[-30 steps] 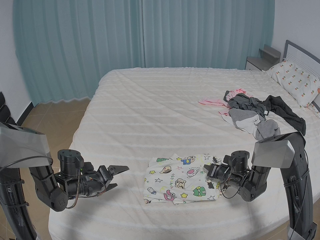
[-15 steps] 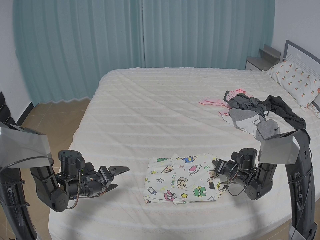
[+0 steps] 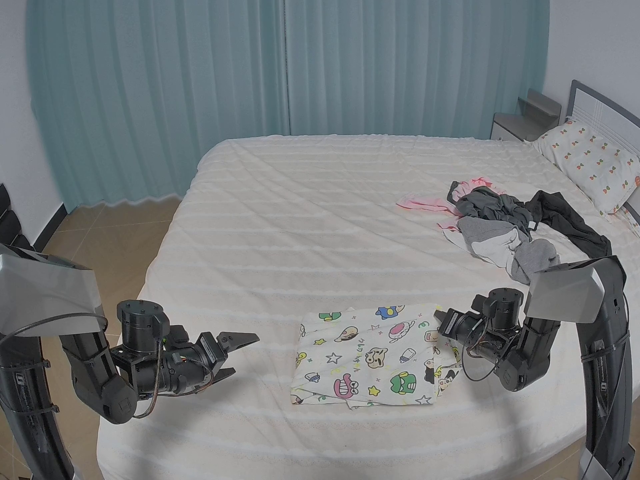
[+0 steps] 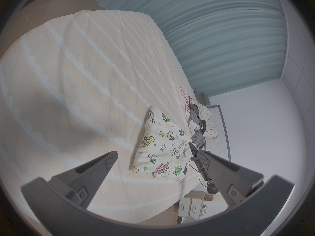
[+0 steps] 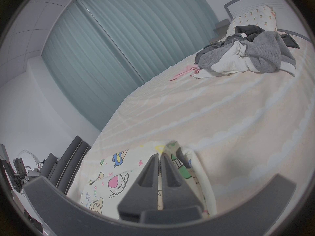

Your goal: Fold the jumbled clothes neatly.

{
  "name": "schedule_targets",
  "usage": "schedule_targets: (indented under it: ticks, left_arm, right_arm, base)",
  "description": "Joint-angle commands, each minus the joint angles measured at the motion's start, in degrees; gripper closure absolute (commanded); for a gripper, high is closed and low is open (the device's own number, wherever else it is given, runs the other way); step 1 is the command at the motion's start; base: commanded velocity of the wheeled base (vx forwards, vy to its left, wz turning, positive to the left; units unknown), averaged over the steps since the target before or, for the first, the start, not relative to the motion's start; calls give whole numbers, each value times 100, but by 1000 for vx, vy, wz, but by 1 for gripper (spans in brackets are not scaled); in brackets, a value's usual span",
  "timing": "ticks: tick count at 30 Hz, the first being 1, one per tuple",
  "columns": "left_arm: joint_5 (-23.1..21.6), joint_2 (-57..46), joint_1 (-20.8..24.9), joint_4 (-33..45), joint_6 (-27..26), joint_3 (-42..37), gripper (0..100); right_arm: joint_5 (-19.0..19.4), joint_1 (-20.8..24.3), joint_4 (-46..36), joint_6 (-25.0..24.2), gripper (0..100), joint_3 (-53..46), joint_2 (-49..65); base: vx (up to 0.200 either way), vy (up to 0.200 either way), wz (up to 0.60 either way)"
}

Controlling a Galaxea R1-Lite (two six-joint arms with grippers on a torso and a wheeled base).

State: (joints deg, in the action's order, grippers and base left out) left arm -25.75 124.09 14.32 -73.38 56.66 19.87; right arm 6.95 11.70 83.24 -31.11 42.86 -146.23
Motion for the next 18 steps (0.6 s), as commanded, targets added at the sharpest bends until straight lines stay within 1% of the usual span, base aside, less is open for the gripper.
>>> schedule_targets:
  ticks: [1, 4, 5, 9, 13, 15, 16, 18]
  left_arm:
    - [-1, 1, 0, -1, 3, 8, 0]
    - [8, 1, 0, -1, 3, 8, 0]
    - [-1, 1, 0, 7, 3, 8, 0]
    - [-1, 1, 0, -1, 3, 8, 0]
    - [-1, 1, 0, -1, 3, 8, 0]
    - [-1, 1, 0, -1, 3, 8, 0]
    - [-1, 1, 0, 7, 3, 8, 0]
    - [-1, 1, 0, -1, 3, 8, 0]
  right_arm:
    - [8, -72, -9, 0, 100, 73, -99]
    - [17, -45, -18, 8, 100, 64, -161]
    - [8, -45, -18, 8, 0, 64, -161]
    - [8, -19, 26, 0, 0, -103, -81]
    - [8, 7, 166, -9, 0, -472, 200]
    - [26, 183, 377, -158, 0, -955, 490]
    - [79, 403, 562, -378, 0, -1298, 630]
    - [123, 500, 624, -466, 0, -1456, 683]
  base:
    - [0, 0, 0]
    - [0, 0, 0]
    - [0, 0, 0]
    - [0, 0, 0]
    - [0, 0, 0]
    - [0, 0, 0]
    - [0, 0, 0]
    - [0, 0, 0]
